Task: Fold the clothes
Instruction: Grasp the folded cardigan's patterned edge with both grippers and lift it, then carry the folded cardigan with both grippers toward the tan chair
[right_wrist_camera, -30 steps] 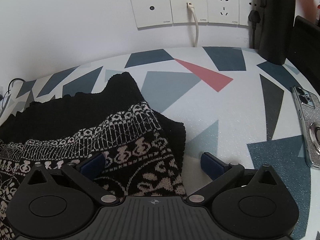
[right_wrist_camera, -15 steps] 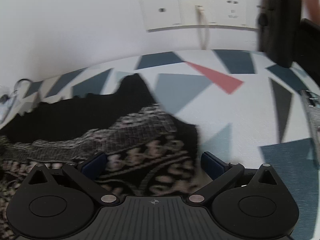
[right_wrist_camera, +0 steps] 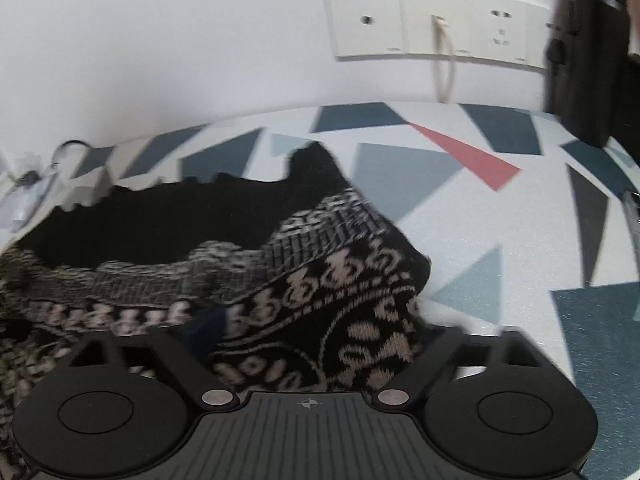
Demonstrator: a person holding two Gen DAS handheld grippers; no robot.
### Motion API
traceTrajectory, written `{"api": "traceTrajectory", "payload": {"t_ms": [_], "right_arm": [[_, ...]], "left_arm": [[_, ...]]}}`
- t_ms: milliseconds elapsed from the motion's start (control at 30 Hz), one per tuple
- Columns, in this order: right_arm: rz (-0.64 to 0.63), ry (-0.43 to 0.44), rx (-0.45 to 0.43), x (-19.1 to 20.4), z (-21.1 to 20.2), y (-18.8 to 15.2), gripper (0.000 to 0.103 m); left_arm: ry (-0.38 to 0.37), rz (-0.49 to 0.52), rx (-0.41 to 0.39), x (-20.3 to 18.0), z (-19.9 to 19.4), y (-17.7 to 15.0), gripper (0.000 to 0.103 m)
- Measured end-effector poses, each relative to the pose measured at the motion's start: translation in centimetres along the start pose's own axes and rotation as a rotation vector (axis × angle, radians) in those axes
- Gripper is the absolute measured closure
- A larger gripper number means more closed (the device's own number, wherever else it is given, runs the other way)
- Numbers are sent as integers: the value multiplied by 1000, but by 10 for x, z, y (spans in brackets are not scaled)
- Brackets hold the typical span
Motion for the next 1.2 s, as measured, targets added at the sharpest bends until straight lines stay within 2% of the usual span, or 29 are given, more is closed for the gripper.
{"api": "traceTrajectory", "payload": {"t_ms": [67, 133, 200, 433, 533, 633, 767, 900, 1000, 1100, 1200], "right_arm": [[38, 43, 6, 1, -2, 1, 70], [35, 51, 4, 4, -5, 2, 75], [25, 77, -20, 10, -13, 3, 77], [-3, 213, -181, 34, -66, 24, 79], [-39, 281, -244, 50, -88, 41, 79], [-64, 354, -289, 66, -103, 59, 79], [-94, 456, -295, 100, -114, 77, 79], [-196, 547, -283, 160, -120, 83, 79], [-269, 619, -262, 222, -128, 77, 79], [-326, 697, -238, 293, -137, 61, 79], [-392, 756, -208, 381, -150, 34, 79]], "left_arm": [[51, 42, -40, -8, -11, -5, 65], [103, 50, -72, -13, -20, -13, 67], [104, 35, -103, -13, -39, -19, 69], [105, -17, -211, -13, -104, -40, 71], [134, -31, -276, -12, -142, -48, 71], [165, -98, -353, 1, -182, -57, 71], [225, -211, -415, 31, -225, -84, 71], [300, -325, -457, 72, -264, -126, 71], [353, -405, -488, 113, -299, -167, 71], [411, -490, -536, 162, -343, -216, 71], [483, -561, -554, 212, -385, -267, 71]]}}
Point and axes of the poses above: each gripper's, at about its wrist camera, not at the fingertips, and z roughly the way its jaws point, x to its left, y to its top, the point moved 2 cm from there along z, roughly the way its jaws point, and after that the axes turned 8 degrees about -z, right-handed, at the moved point
